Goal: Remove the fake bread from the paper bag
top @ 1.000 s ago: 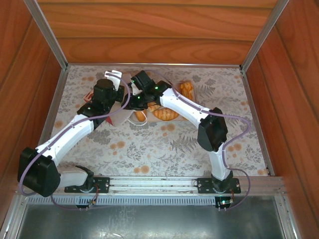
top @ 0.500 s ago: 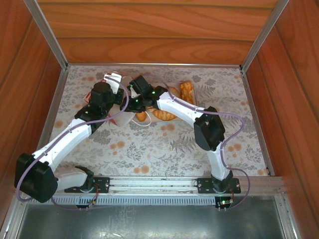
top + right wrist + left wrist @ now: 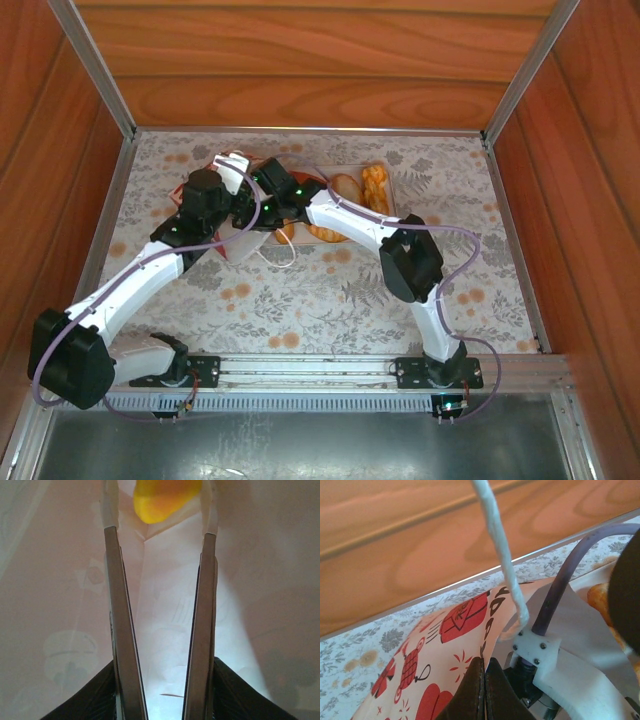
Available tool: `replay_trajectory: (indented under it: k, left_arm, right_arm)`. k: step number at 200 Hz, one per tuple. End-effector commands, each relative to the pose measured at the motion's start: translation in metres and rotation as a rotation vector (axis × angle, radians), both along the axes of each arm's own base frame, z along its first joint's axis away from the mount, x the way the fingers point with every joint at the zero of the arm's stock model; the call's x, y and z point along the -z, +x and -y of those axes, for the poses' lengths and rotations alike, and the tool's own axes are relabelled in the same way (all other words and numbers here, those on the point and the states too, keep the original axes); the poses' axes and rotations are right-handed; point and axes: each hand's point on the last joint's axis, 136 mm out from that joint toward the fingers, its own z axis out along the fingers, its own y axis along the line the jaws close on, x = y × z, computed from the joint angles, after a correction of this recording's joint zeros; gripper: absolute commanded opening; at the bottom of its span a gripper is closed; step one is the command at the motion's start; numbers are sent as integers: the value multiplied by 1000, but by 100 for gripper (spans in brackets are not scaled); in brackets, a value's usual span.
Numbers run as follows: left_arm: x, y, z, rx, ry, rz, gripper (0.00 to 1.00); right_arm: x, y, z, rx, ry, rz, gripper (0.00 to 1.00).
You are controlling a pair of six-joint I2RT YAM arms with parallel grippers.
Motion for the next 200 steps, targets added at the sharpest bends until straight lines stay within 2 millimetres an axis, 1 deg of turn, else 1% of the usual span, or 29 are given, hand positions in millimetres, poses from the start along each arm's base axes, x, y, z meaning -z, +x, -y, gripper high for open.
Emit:
replay_trajectory:
  k: [1,21,40,82,107,118,132,143,160,178,188,200]
  left_arm:
    - [-19,-6,5,38,-29,55,0]
    - [-21,-7,6,43,-32,58,0]
    - [-20,-7,9,56,-37,53,0]
    - [-18,-8,12,70,-47,46,0]
    - [-22,-9,13,76,-54,53,0]
    - [-25,-10,11,71,-57,60,0]
    - [-28,-11,9,66,-58,69,0]
    - [-29,-12,8,60,-56,74,0]
    - [-32,-12,5,49,-51,82,0]
    - [-31,-11,1,29,-42,85,0]
    - [-29,-9,-2,9,-30,84,0]
    - [-27,-8,-6,-11,-19,83,0]
  right_arm:
    - [-3,5,-7,10,5,20,46]
    - [5,8,-5,38,-24,10,46]
    - [9,10,-10,39,-12,7,46]
    - [1,20,-16,43,5,46,46]
    - [0,25,-20,37,1,68,46]
    - [2,25,-23,28,-6,69,46]
    - [4,25,-26,19,-3,62,42]
    - [6,25,-27,18,-7,61,36]
    - [5,25,-26,7,-24,75,30]
    - [-4,24,-21,-2,-34,105,11]
    - [-8,25,-18,0,-36,121,6]
    - [-13,23,-15,1,-35,131,3]
